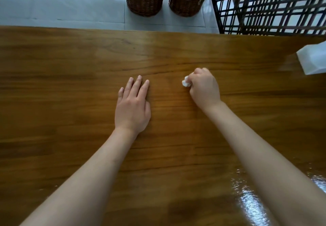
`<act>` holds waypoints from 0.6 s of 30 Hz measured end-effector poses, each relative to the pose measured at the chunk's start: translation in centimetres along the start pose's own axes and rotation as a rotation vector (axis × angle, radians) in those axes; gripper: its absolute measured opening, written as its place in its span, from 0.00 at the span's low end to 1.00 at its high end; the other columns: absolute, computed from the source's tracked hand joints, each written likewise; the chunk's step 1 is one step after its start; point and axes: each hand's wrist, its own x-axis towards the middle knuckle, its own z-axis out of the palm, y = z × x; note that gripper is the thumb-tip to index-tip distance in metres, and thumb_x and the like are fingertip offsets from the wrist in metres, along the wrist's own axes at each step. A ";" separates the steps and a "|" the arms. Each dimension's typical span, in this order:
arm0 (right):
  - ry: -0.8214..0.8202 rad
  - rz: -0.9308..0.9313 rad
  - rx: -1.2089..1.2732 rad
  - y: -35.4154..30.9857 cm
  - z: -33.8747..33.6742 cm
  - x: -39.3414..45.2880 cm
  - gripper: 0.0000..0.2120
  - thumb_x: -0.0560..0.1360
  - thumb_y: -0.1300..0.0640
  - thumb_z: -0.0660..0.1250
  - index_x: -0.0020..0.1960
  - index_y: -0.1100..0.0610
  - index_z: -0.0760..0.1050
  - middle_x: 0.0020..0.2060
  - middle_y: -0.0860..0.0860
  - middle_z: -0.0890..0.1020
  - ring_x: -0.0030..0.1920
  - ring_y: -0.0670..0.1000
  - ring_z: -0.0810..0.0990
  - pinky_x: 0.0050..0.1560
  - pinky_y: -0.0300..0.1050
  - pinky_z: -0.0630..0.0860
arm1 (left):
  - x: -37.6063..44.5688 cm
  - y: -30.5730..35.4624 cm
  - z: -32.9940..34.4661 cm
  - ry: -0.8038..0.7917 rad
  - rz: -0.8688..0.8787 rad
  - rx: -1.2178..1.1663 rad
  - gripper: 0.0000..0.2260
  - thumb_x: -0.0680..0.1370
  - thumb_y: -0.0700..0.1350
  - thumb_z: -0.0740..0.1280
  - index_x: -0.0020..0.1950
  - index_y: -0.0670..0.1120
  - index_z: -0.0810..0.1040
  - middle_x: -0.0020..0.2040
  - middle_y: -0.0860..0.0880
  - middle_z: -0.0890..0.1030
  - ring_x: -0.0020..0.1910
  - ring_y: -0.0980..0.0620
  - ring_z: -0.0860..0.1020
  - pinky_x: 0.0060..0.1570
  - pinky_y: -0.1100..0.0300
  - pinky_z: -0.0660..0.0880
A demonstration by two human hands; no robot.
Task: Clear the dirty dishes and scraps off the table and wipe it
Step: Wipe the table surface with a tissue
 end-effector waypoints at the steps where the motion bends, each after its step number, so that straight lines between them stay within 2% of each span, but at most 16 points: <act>1: 0.021 0.026 0.000 0.2 0.1 1.5 0.09 0.74 0.69 0.63 0.46 0.64 0.81 0.43 0.58 0.80 0.46 0.56 0.75 0.39 0.42 0.68 | 0.0 0.0 0.0 0.001 -0.001 0.001 0.23 0.79 0.43 0.57 0.74 0.48 0.62 0.75 0.46 0.62 0.75 0.45 0.55 0.72 0.51 0.49; 4: 0.053 0.078 -0.008 0.5 0.2 5.9 0.08 0.76 0.66 0.63 0.48 0.63 0.81 0.46 0.58 0.80 0.49 0.56 0.76 0.46 0.45 0.74 | 0.0 0.1 0.0 -0.004 -0.010 0.011 0.23 0.79 0.44 0.56 0.75 0.48 0.62 0.75 0.46 0.61 0.75 0.46 0.55 0.72 0.51 0.49; 7: 0.062 0.106 0.001 0.3 0.5 7.7 0.07 0.76 0.64 0.65 0.50 0.62 0.81 0.49 0.58 0.80 0.51 0.55 0.76 0.51 0.48 0.76 | 0.0 0.1 -0.1 -0.005 -0.004 0.005 0.23 0.79 0.43 0.56 0.75 0.48 0.62 0.75 0.47 0.61 0.76 0.46 0.55 0.72 0.50 0.50; 12: 0.115 0.302 0.045 0.4 0.7 6.1 0.06 0.75 0.62 0.66 0.50 0.61 0.81 0.49 0.57 0.81 0.49 0.54 0.79 0.46 0.41 0.75 | 0.1 0.0 0.0 0.004 -0.005 -0.007 0.23 0.79 0.44 0.56 0.75 0.48 0.62 0.75 0.47 0.61 0.76 0.46 0.55 0.72 0.51 0.50; 18: 0.148 0.404 0.061 0.0 0.2 -2.7 0.09 0.75 0.67 0.63 0.49 0.63 0.81 0.45 0.59 0.80 0.48 0.56 0.77 0.44 0.46 0.74 | 0.1 -0.2 0.3 0.014 0.009 0.005 0.23 0.79 0.44 0.56 0.75 0.48 0.62 0.75 0.46 0.61 0.75 0.46 0.55 0.72 0.50 0.51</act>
